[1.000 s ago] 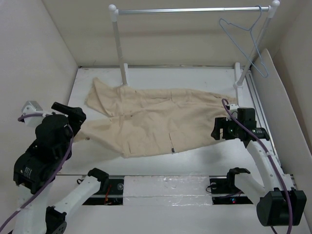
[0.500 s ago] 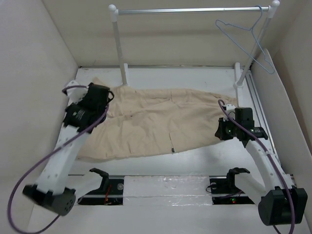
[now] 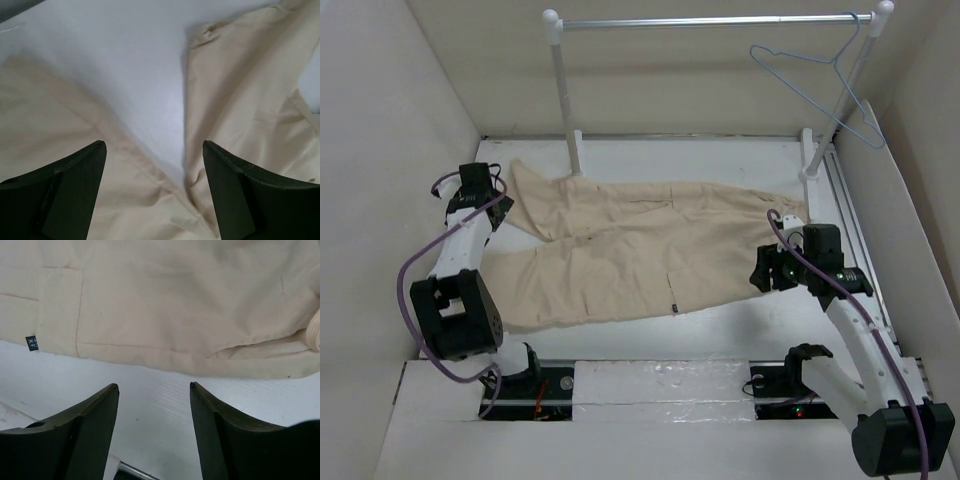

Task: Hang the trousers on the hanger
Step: Flatten out the trousers at the center of the board, then fold the trousers at the center of the board.

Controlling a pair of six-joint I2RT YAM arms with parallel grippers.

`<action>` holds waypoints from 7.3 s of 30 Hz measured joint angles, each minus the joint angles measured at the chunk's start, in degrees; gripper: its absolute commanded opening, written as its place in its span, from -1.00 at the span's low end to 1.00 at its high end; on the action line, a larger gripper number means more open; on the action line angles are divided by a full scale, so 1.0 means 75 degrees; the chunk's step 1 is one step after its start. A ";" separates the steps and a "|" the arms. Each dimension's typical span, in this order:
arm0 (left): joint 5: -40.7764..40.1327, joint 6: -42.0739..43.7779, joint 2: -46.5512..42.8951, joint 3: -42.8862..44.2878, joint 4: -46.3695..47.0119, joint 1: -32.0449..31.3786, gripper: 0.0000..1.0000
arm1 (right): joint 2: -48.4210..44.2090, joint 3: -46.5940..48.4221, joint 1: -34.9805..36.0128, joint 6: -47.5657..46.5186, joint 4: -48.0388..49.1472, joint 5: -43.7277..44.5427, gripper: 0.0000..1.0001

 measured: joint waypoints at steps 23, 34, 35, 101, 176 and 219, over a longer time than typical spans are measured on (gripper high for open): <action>-0.0230 0.0332 0.4884 0.3200 0.0262 0.0615 -1.00 | 0.0012 -0.0134 -0.0659 0.0510 0.0108 0.0562 0.69; 0.0181 0.0790 0.3200 0.1536 0.0335 0.2008 0.69 | 0.1177 -0.0373 -0.1690 0.0787 0.0801 0.0154 1.00; 0.0277 0.0784 0.3095 0.1536 0.0393 0.1900 0.73 | 0.1183 -0.0373 -0.1708 0.0790 0.0801 0.0143 1.00; 0.1061 -0.0050 -0.0204 -0.2157 0.0886 0.2987 0.35 | 0.0699 -0.0087 0.0364 0.0070 0.0539 -0.0291 0.97; -0.0356 0.0332 -0.2063 -0.0801 -0.0347 0.0924 -0.48 | 0.1003 0.0871 0.1215 -0.0338 0.0478 0.0425 -0.85; 0.0609 -0.0017 -0.3681 -0.2515 0.0041 0.2285 -1.00 | 0.1061 0.0697 -0.0248 0.0973 -0.1408 0.1387 0.63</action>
